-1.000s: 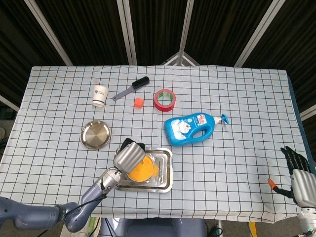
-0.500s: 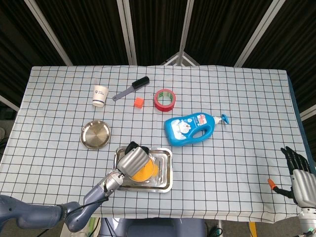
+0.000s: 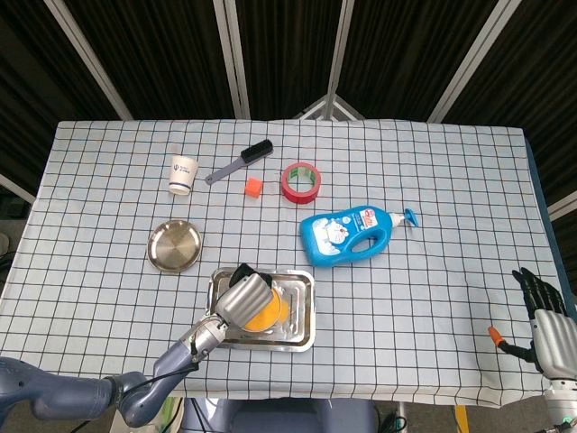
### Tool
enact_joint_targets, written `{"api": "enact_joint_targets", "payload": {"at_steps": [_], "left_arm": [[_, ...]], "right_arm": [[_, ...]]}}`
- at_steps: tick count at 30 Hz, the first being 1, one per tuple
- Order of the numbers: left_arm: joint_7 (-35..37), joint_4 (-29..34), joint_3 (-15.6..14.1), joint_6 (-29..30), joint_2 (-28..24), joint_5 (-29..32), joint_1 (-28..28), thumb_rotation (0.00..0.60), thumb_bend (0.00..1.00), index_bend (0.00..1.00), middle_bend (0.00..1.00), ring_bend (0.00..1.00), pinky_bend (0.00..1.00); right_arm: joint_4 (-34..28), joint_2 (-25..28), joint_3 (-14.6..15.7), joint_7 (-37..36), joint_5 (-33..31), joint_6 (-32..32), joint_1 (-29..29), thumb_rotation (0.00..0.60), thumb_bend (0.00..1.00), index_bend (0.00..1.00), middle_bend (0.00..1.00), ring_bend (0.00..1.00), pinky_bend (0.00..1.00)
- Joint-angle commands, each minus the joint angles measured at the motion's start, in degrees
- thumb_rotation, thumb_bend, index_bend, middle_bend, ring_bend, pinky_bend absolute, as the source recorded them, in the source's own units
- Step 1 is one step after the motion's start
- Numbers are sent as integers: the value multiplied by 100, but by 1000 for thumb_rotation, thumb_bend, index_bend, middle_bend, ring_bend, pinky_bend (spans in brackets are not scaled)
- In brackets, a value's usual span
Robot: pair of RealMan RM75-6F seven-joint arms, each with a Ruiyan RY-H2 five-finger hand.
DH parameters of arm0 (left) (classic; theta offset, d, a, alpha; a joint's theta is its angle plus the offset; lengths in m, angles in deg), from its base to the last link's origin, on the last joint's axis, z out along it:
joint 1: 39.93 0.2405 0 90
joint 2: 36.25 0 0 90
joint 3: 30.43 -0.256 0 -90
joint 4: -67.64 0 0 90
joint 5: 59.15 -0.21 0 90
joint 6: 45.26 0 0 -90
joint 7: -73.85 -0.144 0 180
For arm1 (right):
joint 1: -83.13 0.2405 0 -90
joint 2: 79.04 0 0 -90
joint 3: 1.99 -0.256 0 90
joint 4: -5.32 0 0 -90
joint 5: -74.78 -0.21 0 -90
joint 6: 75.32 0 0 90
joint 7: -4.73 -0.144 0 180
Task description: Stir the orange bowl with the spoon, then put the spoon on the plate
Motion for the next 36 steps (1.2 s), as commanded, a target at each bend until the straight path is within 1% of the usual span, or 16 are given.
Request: {"api": "enact_joint_targets", "payload": {"at_steps": [1, 19, 30, 35, 36], "left_arm": [[79, 130, -22, 28, -36, -16, 33, 600, 890, 834, 1000, 1000, 979], [282, 734, -133, 204, -517, -287, 168, 600, 890, 833, 1000, 1000, 979], [278, 749, -111, 184, -702, -439, 158, 600, 889, 833, 1000, 1000, 979], [176, 745, -194, 112, -828, -686, 102, 600, 890, 833, 1000, 1000, 979], [105, 702, -235, 96, -887, -855, 63, 600, 890, 833, 1000, 1000, 979]], "right_arm": [[0, 0, 0, 0, 0, -1, 0, 600, 311, 0, 0, 0, 0], [-13, -2, 4, 26, -9, 5, -1, 600, 311, 0, 0, 0, 0], [-24, -1, 4, 26, -21, 15, 0, 600, 312, 0, 0, 0, 0], [-23, 2, 2, 18, -23, 10, -3, 600, 311, 0, 0, 0, 0], [-22, 4, 2, 15, -26, 12, -3, 600, 312, 0, 0, 0, 0]]}}
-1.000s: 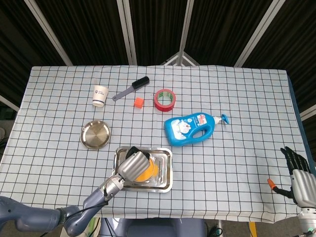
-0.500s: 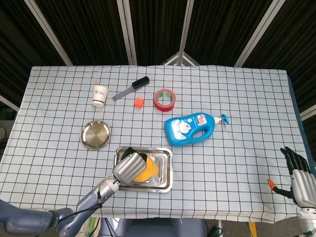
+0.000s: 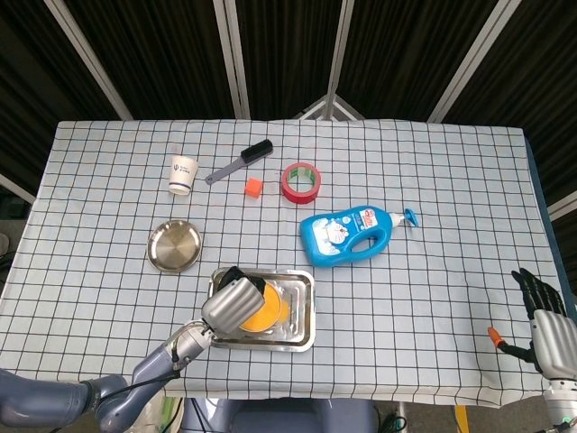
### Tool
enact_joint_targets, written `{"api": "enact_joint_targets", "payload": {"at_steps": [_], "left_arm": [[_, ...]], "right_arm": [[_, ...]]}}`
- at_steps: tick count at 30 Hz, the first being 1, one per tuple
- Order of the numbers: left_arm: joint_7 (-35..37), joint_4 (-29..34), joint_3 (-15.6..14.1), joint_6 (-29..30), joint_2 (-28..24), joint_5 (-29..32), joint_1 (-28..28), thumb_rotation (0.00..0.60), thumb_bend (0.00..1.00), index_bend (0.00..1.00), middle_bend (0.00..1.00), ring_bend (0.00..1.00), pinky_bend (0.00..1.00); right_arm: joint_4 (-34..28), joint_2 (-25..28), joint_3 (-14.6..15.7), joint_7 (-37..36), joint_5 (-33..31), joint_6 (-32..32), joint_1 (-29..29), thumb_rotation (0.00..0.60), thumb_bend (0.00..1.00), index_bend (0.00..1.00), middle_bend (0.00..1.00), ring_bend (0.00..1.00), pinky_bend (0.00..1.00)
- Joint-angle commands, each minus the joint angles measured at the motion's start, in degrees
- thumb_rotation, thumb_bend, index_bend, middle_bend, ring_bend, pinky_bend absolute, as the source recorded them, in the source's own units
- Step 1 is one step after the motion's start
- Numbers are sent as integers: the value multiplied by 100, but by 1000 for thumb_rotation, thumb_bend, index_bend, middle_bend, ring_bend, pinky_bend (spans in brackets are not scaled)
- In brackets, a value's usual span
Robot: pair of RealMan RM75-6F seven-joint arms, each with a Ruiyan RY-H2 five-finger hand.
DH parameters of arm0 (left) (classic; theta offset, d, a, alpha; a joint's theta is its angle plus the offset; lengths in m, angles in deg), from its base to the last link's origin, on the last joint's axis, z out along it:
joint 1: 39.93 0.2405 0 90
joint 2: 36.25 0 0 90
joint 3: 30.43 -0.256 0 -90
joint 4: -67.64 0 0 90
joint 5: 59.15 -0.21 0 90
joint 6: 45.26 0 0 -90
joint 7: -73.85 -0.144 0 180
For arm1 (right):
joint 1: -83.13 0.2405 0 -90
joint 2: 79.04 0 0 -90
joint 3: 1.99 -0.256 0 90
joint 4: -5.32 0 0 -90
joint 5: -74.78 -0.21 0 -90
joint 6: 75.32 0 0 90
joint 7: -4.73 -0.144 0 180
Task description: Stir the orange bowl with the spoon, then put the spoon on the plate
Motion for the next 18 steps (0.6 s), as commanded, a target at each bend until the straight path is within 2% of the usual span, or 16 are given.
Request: {"api": "enact_joint_targets", "payload": {"at_steps": [1, 10, 18], "left_arm": [[-164, -93, -102, -50, -144, -385, -98, 600, 890, 833, 1000, 1000, 979], [-157, -428, -199, -99, -319, -940, -154, 600, 889, 834, 1000, 1000, 979], [-114, -588, -155, -188, -182, -966, -100, 600, 890, 834, 1000, 1000, 979]], "right_arm": [[1, 2, -1, -4, -4, 3, 0, 600, 312, 0, 0, 0, 0], [-1, 0, 4, 4, 9, 0, 0, 600, 312, 0, 0, 0, 0], [-7, 5, -5, -8, -28, 12, -1, 600, 311, 0, 0, 0, 0]]}}
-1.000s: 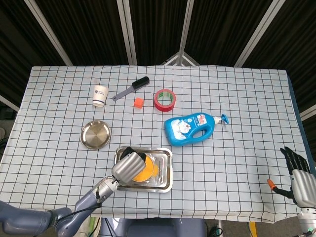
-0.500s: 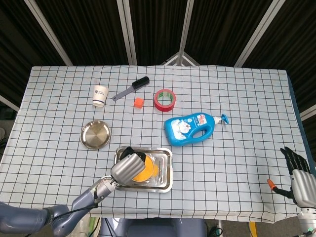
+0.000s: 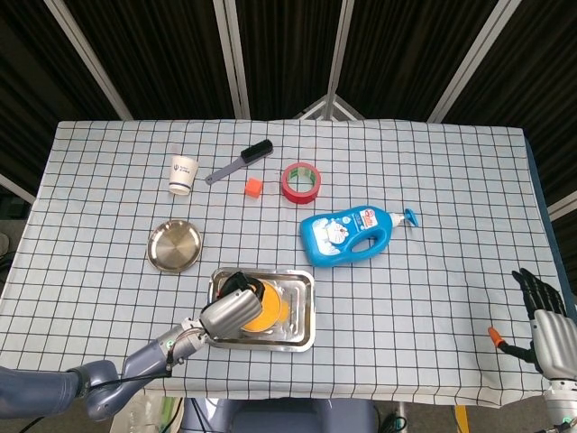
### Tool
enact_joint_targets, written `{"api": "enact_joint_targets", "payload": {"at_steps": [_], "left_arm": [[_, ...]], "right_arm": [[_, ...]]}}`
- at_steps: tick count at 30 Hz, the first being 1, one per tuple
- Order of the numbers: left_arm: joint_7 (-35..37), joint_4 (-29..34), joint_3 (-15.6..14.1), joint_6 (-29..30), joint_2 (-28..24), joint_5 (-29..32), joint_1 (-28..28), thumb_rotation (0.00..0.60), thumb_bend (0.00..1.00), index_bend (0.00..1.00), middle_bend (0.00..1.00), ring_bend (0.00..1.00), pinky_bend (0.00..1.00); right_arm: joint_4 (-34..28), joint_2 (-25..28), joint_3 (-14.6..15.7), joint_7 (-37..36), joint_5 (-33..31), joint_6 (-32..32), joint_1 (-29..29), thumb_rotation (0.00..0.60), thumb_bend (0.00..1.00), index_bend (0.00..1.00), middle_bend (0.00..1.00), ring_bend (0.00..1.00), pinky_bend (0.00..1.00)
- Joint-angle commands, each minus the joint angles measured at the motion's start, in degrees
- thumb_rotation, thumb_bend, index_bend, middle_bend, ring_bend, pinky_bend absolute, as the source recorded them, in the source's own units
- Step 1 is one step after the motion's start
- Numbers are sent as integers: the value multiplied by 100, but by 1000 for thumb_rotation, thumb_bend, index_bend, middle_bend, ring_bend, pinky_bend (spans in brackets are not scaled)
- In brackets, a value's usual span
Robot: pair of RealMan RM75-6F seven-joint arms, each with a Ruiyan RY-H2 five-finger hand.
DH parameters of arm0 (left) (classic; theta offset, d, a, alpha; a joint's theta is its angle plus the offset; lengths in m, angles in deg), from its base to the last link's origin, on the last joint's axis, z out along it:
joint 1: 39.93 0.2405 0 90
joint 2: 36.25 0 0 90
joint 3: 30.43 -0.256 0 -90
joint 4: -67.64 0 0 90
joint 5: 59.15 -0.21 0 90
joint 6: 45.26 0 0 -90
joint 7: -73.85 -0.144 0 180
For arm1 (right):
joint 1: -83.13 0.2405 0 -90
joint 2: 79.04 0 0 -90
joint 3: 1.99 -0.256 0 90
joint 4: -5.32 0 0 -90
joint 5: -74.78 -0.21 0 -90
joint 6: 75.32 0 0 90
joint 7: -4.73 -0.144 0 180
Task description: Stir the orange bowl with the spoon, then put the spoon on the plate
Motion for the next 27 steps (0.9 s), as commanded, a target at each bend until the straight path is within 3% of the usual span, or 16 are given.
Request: {"api": "enact_joint_targets", "payload": {"at_steps": [1, 14, 27], "left_arm": [[26, -26, 57, -6, 48, 43, 29, 600, 890, 834, 1000, 1000, 979], [291, -11, 327, 124, 122, 309, 248, 600, 887, 834, 1000, 1000, 979], [1286, -188, 1416, 677, 332, 2418, 861, 600, 877, 833, 1000, 1000, 979]], "right_arm": [[-1, 2, 0, -6, -7, 10, 2, 600, 311, 0, 0, 0, 0], [-6, 7, 5, -33, 3, 15, 1, 600, 311, 0, 0, 0, 0], [-9, 11, 17, -22, 19, 13, -5, 600, 311, 0, 0, 0, 0]]}}
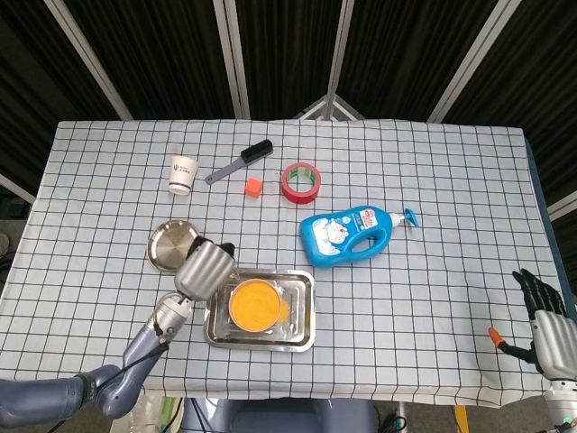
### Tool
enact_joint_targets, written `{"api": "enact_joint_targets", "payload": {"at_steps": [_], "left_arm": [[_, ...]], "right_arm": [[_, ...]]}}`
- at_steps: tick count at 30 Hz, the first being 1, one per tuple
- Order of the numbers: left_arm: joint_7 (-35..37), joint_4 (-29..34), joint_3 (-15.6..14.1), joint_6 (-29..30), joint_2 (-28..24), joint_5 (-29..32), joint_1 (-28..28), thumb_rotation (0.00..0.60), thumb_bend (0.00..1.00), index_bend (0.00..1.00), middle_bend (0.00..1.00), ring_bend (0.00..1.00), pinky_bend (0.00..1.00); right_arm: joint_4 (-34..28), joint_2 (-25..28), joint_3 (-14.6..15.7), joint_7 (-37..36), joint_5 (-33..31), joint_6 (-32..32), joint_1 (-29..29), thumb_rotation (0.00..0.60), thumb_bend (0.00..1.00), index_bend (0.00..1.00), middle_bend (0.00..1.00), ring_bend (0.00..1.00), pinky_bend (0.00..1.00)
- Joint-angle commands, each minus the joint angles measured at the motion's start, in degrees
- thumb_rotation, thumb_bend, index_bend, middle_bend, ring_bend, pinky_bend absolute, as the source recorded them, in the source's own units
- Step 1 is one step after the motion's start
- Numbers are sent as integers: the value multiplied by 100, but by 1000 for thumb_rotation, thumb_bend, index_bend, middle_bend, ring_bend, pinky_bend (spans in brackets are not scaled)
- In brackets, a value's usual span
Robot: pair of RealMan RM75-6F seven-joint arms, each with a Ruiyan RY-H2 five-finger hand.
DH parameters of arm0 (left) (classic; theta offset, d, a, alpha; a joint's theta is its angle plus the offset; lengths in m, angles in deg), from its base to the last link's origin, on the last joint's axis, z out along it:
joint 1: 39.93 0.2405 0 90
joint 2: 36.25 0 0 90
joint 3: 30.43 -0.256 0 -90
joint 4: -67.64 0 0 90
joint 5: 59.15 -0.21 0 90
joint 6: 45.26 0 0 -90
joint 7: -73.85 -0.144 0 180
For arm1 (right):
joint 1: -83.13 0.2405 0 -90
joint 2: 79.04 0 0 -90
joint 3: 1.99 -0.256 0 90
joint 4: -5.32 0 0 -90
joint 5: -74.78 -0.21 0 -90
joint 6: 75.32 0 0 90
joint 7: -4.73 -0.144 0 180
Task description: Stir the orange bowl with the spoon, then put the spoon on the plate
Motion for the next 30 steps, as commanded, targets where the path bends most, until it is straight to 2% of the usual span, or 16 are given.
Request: {"api": "enact_joint_targets", "payload": {"at_steps": [1, 12, 19, 25, 30], "left_arm": [[438, -222, 402, 167, 42, 673, 212, 600, 877, 833, 1000, 1000, 979], [1318, -1242, 532, 80, 113, 1373, 369, 600, 872, 832, 996, 1000, 979], [1911, -1887, 423, 4, 345, 1496, 462, 600, 866, 825, 985, 997, 979], [2276, -2196, 372, -20, 537, 1542, 502, 600, 846, 763, 943, 975, 979], [2391, -2352, 300, -68, 621, 1585, 526, 600, 804, 674, 916, 961, 979]], "right_arm": [[1, -5, 4, 11, 5, 7, 4, 600, 311, 0, 0, 0, 0], [-28, -6, 2, 47, -53, 36, 4, 600, 312, 0, 0, 0, 0], [-38, -10, 3, 79, -69, 53, 9, 600, 311, 0, 0, 0, 0], [-48, -9, -3, 76, -89, 50, 4, 600, 311, 0, 0, 0, 0], [-55, -7, 0, 80, -87, 49, 2, 600, 312, 0, 0, 0, 0]]}}
